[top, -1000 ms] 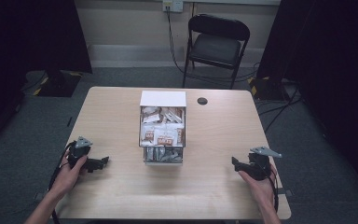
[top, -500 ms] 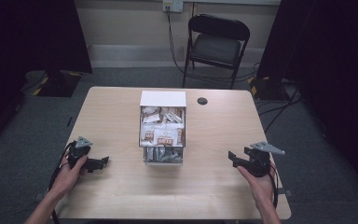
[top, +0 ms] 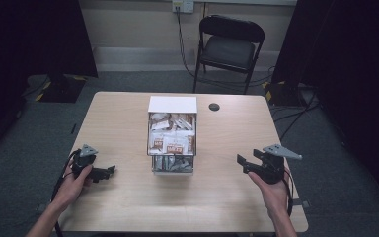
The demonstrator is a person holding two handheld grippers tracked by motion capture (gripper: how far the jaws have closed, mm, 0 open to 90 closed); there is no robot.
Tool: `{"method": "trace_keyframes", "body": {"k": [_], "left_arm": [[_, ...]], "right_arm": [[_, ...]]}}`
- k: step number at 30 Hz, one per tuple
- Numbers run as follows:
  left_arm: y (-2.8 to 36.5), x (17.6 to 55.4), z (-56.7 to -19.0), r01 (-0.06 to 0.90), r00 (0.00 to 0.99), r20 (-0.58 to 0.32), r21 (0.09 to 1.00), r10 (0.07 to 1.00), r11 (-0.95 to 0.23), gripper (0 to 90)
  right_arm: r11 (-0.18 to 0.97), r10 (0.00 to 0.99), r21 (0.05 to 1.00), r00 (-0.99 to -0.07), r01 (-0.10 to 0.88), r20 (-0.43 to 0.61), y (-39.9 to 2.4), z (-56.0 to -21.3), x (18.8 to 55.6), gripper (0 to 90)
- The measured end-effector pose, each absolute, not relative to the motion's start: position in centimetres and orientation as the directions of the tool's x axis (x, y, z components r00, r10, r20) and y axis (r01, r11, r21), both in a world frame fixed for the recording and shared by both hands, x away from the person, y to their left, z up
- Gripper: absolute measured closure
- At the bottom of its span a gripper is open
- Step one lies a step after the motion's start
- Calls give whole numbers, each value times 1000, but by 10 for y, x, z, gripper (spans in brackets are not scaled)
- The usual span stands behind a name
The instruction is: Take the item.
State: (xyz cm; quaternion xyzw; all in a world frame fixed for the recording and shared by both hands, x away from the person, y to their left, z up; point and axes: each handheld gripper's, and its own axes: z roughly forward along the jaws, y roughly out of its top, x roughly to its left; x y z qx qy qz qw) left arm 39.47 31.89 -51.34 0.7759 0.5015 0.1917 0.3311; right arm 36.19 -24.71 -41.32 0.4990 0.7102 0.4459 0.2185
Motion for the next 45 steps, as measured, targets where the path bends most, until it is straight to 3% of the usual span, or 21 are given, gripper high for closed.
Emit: {"method": "trace_keyframes", "body": {"k": [25, 45], "left_arm": [[319, 395, -513, 651, 423, -35, 706, 905, -277, 0], [319, 395, -513, 652, 423, -35, 706, 905, -277, 0]], "right_arm": [[142, 827, 882, -543, 449, 143, -206, -354, 362, 389], [195, 702, 924, -705, 330, 104, -158, -304, 356, 443]]}}
